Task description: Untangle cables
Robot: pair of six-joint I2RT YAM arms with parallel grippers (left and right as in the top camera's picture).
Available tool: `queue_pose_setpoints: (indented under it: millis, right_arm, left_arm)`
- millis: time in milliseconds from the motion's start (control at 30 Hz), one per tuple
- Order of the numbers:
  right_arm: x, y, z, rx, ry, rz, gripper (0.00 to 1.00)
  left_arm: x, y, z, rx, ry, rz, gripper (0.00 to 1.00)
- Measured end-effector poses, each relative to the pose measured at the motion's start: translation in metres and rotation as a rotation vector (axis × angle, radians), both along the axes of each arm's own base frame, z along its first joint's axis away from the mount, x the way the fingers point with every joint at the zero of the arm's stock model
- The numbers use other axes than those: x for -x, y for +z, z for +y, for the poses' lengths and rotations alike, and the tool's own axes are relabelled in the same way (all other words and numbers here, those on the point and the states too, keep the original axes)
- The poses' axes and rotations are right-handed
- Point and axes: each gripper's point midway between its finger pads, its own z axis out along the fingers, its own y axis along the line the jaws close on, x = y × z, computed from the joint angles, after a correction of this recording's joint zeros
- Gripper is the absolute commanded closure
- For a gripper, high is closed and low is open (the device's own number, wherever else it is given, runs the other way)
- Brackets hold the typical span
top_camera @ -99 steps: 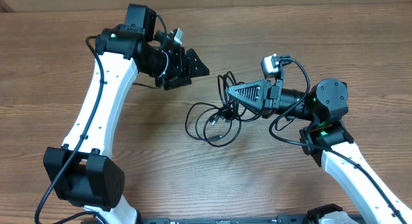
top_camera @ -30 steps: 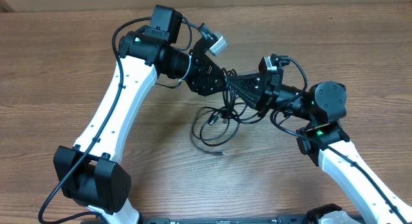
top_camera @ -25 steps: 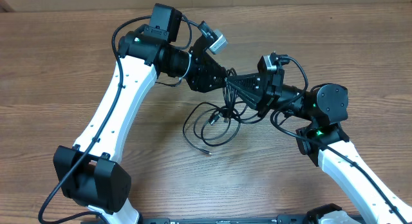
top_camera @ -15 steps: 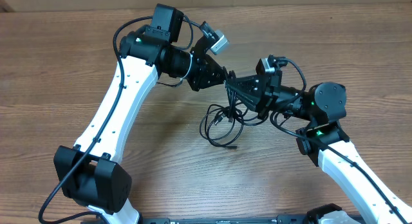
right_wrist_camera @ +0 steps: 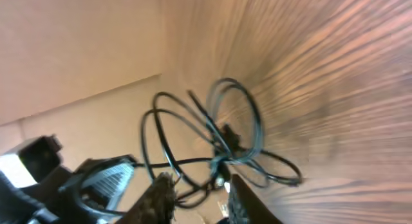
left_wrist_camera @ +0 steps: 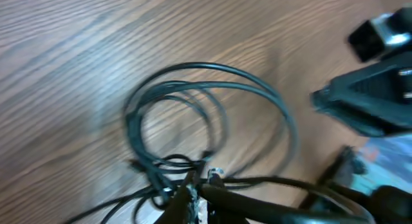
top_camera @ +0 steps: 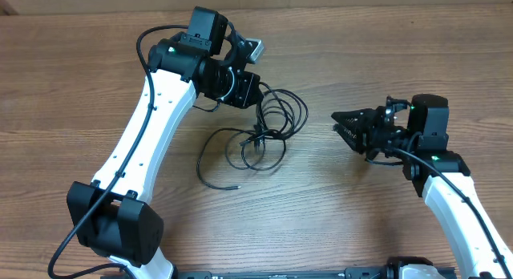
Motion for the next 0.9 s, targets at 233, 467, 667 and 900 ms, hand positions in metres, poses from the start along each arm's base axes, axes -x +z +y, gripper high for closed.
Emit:
queue_pose_setpoints:
  millis: [233,467,667,900]
  right_arm:
    - [0.008,-0.004,0.012,0.072,0.100,-0.079,0.42]
    - [-0.001,0.007,0.018,0.099,0.125,-0.189,0.38]
    - [0.002,0.002,0.018,0.131,0.149,-0.201,0.53]
    - [0.011,-0.023,0.034,0.227,0.192,-0.151,0.78]
  left_arm:
    - [0.008,0.029,-0.030,0.224,-0.083,0.021,0.96]
    - [0.026,0.033,-0.044,0.268,-0.133,0.069,0.96]
    - [0.024,0.027,-0.043,0.228,-0.085,0.091,0.96]
    - [0.023,0.047,-0.057,0.348,-0.105,0.103,0.96]
